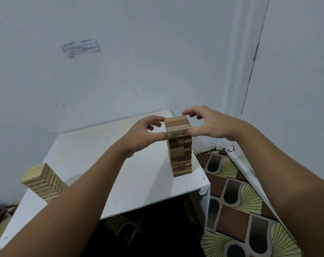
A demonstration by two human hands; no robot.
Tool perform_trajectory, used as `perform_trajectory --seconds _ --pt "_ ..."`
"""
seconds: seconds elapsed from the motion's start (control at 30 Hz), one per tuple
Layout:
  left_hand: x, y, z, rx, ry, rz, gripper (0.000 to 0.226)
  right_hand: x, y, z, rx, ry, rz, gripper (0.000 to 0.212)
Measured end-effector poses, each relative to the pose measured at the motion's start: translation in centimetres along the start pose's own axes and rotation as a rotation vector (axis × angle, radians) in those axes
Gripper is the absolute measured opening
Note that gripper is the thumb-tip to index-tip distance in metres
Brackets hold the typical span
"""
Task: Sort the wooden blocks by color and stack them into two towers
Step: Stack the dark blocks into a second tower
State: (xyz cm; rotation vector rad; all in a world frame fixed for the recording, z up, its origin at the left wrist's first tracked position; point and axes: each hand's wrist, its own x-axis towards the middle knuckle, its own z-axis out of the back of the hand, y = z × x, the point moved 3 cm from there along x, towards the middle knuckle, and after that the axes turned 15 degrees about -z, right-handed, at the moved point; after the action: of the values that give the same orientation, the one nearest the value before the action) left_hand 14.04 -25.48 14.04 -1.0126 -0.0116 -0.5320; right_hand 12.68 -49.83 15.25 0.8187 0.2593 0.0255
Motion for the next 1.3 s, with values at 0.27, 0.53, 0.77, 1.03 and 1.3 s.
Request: perform_trajectory --seconds 0.27,0.53,0.77,1.03,1.3 --pt "-0.4 -0.1 0.1 -0.179 -0.049 0.044 0.097 0.0 -1.1 -1.4 0.386 -0.066 -0.005 0.08" --pt "-1.9 -3.2 -5.5 -0.59 -0.46 0.182 0.087 -0.3 0.5 -6.4 0.86 -0.127 -0.069 0.065" --pt "-1.8 -5.2 -8.7 -0.669 -0.419 0.188 0.072 0.1 0.8 -7.8 1.052 -0.049 -0.118 0.046" --pt "-1.6 -5.2 -9.0 -0.739 -0.459 0.192 0.074 0.9 0.1 -7.8 1.057 -0.085 -0.121 0.04" --pt "-2.7 -3.2 -9.1 -0.784 -0.533 0.306 0.09 0.6 -1.5 -8.3 1.08 -0.132 -0.134 0.096"
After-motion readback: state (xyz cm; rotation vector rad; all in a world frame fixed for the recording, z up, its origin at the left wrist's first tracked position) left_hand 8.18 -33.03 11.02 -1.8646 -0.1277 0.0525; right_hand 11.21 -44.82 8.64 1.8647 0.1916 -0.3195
